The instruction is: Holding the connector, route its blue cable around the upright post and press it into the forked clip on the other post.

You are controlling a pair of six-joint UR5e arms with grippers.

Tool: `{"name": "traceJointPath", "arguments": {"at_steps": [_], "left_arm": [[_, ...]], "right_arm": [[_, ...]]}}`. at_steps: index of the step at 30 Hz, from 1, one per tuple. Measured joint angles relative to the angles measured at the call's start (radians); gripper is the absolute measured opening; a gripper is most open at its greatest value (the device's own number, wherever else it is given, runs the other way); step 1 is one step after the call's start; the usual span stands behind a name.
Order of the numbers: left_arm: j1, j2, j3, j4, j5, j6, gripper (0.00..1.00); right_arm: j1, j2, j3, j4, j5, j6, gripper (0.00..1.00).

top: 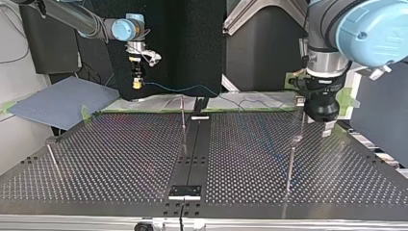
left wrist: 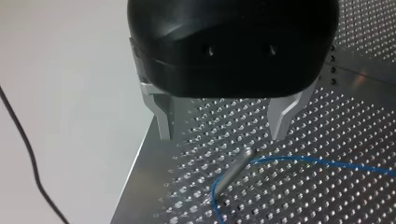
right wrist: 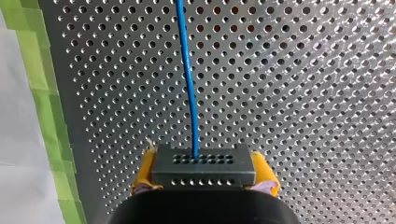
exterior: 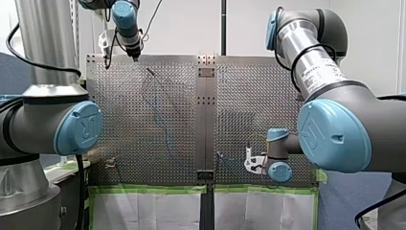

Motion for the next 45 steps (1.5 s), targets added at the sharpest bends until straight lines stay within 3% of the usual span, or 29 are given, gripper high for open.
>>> {"name": "traceJointPath", "arguments": {"at_steps": [4, 7, 17, 27, 33, 45], "left_arm": [[-0.003, 0.001, -0.036, 0.036, 0.030, -0.019, 1.00], [-0.007, 0.004, -0.063, 0.064, 0.039, -0.008, 1.00], [-0.036, -0.026, -0.152, 0.153, 0.022, 0.075, 1.00], [-0.109, -0.104, -0.228, 0.233, -0.039, 0.155, 1.00], [-0.156, -0.151, -0.206, 0.280, -0.085, 0.202, 1.00], [-0.259, -0.253, -0.106, 0.382, -0.188, 0.305, 1.00]], "right_arm": [[0.002, 0.000, 0.000, 0.003, 0.001, 0.001, 0.00], [0.003, 0.000, 0.000, 0.004, 0.001, 0.002, 0.00], [0.004, 0.000, 0.000, 0.005, -0.003, 0.023, 0.00], [0.005, 0.000, 0.000, 0.012, -0.005, 0.033, 0.00], [0.006, 0.000, 0.000, 0.010, -0.005, 0.042, 0.00], [0.005, 0.000, 0.000, 0.005, -0.006, 0.052, 0.00]]}}
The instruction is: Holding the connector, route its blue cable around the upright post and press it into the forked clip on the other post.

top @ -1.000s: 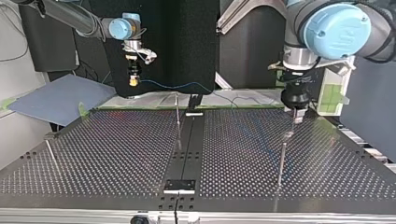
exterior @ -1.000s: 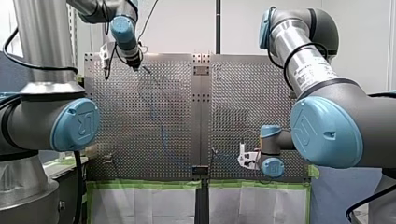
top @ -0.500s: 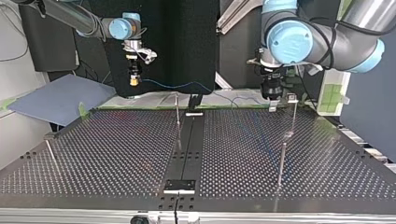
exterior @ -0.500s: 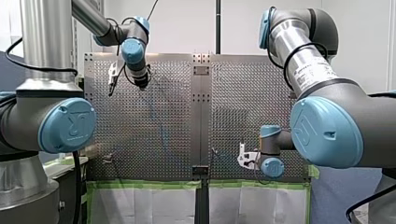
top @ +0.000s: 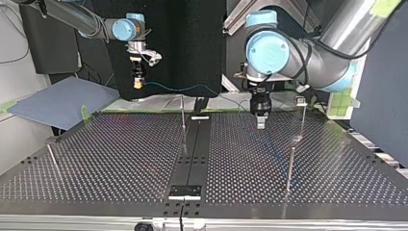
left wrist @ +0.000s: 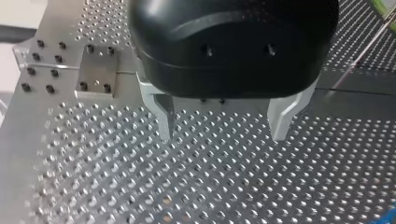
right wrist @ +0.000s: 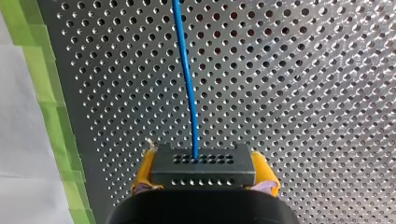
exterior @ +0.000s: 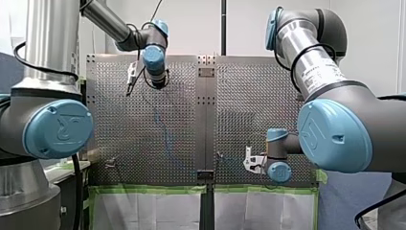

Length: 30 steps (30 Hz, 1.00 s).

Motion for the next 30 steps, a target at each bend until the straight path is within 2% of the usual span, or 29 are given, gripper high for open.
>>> {"name": "traceJointPath", "arguments": {"at_steps": [6, 14, 20, 30], "left_arm": [[-0.063, -0.054, 0.029, 0.063, -0.063, 0.063, 1.00], [-0.132, -0.066, 0.031, 0.136, -0.136, 0.135, 1.00], [-0.131, -0.066, 0.031, 0.186, -0.186, 0.186, 1.00], [-0.102, -0.068, 0.031, 0.277, -0.277, 0.277, 1.00]], "right_arm": [[0.000, 0.000, 0.000, -0.002, 0.000, 0.001, 0.00], [0.001, 0.001, 0.000, 0.002, 0.000, 0.001, 0.00], [0.001, 0.001, 0.000, 0.003, 0.000, 0.001, 0.00], [0.002, 0.000, 0.000, 0.004, -0.005, 0.000, 0.00]]}}
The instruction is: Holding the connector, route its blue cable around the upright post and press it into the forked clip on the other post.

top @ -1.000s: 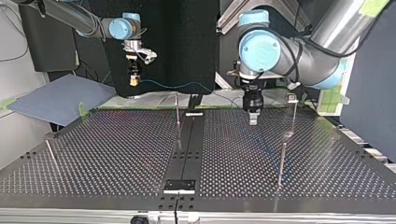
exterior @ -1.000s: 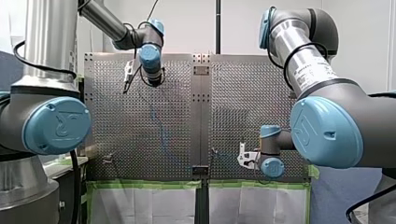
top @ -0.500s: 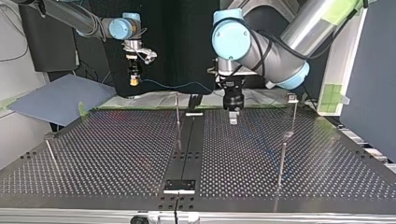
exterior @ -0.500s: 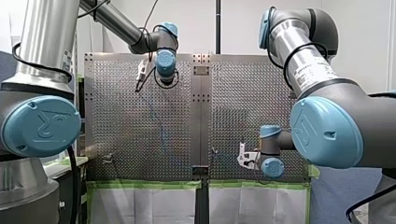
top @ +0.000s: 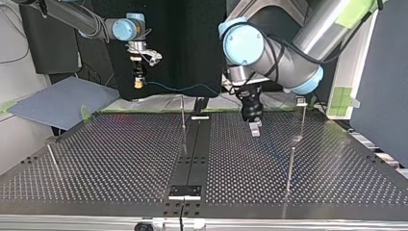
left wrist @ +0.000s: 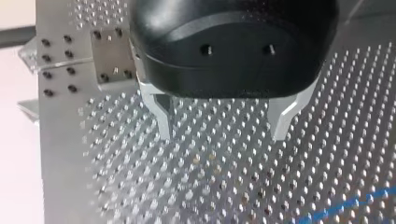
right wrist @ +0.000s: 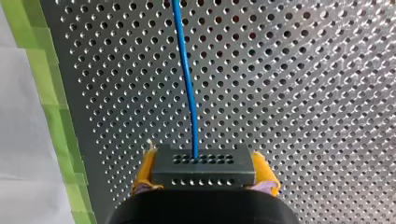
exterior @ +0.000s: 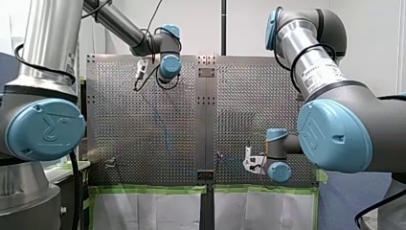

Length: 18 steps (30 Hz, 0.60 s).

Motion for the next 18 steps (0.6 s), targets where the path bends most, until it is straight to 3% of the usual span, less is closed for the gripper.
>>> {"name": "traceJointPath", "arguments": {"at_steps": [18], "left_arm": [[0.039, -0.113, 0.000, 0.154, -0.103, 0.154, 1.00]], "right_arm": [[0.000, 0.000, 0.000, -0.001, -0.004, 0.001, 0.00]]}}
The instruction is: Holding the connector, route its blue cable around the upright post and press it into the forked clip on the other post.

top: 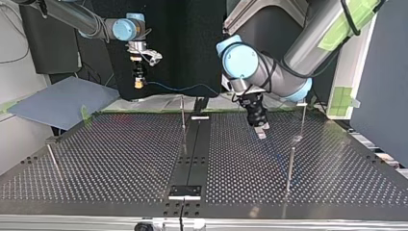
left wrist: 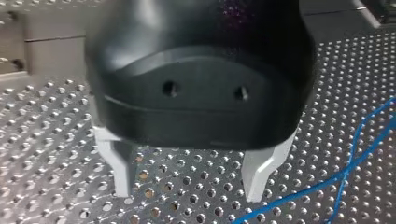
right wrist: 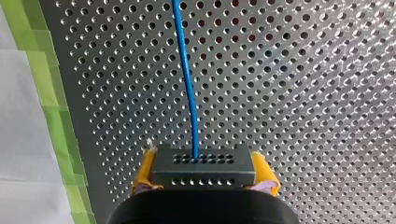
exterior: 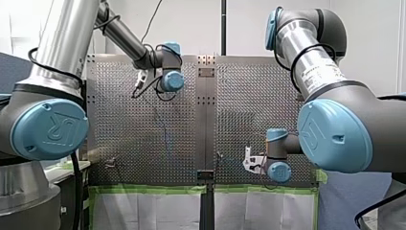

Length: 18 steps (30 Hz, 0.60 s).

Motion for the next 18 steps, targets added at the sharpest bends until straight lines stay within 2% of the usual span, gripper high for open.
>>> {"name": "traceJointPath", "arguments": {"at_steps": [6, 18], "left_arm": [[0.011, -0.006, 0.000, 0.056, -0.006, 0.056, 1.00], [0.046, -0.006, 0.002, 0.151, 0.020, 0.158, 1.00]], "right_arm": [[0.000, 0.000, 0.000, -0.002, 0.000, 0.000, 0.00], [0.004, 0.000, 0.000, -0.001, -0.004, 0.000, 0.00]]}}
